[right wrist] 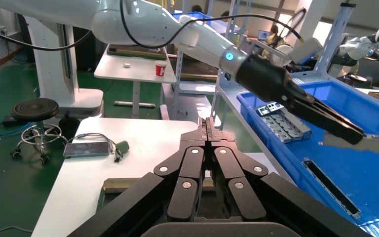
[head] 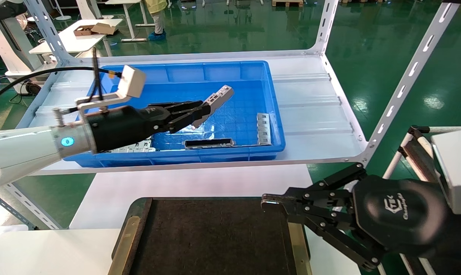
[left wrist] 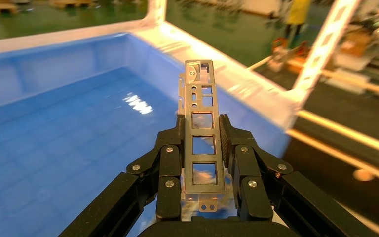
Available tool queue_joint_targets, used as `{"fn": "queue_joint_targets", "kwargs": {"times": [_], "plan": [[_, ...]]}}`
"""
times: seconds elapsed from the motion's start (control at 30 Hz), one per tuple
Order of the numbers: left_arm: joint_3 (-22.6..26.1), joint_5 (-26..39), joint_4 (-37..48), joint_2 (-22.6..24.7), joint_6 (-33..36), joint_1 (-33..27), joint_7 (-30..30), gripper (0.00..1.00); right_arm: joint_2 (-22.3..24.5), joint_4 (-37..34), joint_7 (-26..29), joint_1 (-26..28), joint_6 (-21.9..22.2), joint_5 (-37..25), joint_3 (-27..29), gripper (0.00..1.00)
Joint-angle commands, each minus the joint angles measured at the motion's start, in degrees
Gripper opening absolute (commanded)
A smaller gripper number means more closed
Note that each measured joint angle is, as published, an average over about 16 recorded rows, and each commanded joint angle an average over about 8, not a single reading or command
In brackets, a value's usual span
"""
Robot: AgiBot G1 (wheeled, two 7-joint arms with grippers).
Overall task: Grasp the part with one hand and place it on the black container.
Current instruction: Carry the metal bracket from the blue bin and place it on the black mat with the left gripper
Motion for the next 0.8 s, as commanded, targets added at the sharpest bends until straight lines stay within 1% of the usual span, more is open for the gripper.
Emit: {"fn": "queue_joint_targets", "kwargs": {"times": [0.03,0.27,0.4,0.5,0.6,0.8], "plan": [[-0.38,-0.70,-1.34,-1.19,2.11,0.67,-1.04,0.00,0.00,0.00,0.00,0.00,0.00,0.00,-0.01,0.00],[-1.26,-4.42,-13.03,-6.29,11.76,7.41,-7.07,0.00,0.01,0.00,-0.02,0.01,0.01,0.02,-0.03,0.00],[-1.56,-6.05,-19.99,-8.99,13.67,12.51,-10.18,0.00,0.02,0.00,-0.02,0.01,0.02,0.03,-0.05,0.00],[-1.77,-6.72,-25.24,-10.88,12.43,16.79,-12.24,0.00,0.02,0.00,-0.03,0.01,0.02,0.04,-0.06,0.00],[-2.01,-7.08,-30.63,-12.82,9.77,21.32,-14.39,0.00,0.03,0.00,-0.03,0.01,0.03,0.05,-0.07,0.00],[-2.09,-5.92,-40.41,-15.99,0.59,30.78,-18.56,0.00,0.04,0.00,-0.04,0.02,0.04,0.06,-0.09,0.00]]}}
